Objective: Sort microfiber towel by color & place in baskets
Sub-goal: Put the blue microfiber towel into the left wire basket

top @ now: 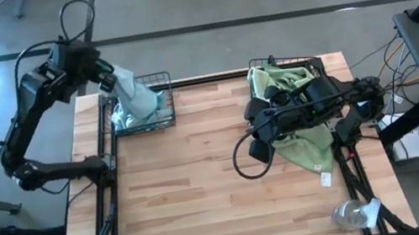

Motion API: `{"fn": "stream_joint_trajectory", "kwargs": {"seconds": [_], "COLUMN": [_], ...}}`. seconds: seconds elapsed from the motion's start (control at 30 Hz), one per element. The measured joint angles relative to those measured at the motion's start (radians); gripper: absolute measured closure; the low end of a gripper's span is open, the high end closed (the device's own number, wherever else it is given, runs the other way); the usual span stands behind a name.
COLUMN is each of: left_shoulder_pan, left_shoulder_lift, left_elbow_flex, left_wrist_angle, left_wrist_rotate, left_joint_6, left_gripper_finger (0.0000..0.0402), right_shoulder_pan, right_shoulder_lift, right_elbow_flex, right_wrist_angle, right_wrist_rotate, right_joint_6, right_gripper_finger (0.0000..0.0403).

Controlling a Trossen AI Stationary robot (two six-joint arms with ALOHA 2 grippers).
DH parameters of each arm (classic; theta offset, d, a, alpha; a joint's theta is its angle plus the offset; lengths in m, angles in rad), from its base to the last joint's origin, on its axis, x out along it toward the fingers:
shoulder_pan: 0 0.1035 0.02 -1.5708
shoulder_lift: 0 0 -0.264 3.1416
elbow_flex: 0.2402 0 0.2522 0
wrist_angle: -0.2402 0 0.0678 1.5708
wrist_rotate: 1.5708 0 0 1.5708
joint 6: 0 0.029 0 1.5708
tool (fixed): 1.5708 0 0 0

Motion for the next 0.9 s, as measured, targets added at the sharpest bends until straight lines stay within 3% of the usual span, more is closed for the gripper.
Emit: {"fn": "stream_joint_trajectory", "kwargs": {"seconds": [0.23,0.43,0.9], "left_shoulder_pan": [0.0,-0.002,-0.001], "left_shoulder_lift": [-0.121,-0.14,-0.098], "left_elbow_flex": [-0.197,-0.261,-0.305], "left_wrist_angle": [0.147,0.281,0.141], "left_wrist_rotate": [0.134,0.306,0.331], "left_joint_6": [-0.042,-0.073,-0.103], "left_gripper_finger": [0.0379,0.037,0.0251], "right_shoulder_pan": [-0.002,-0.002,-0.002], "right_shoulder_lift": [0.0,0.0,0.0], "right_elbow_flex": [0.0,0.0,0.0], "right_wrist_angle": [0.0,0.0,0.0], "right_wrist_rotate": [0.001,0.001,0.0], "right_joint_6": [-0.001,-0.001,0.034], "right_gripper_finger": [0.0314,0.0314,0.0314]}}
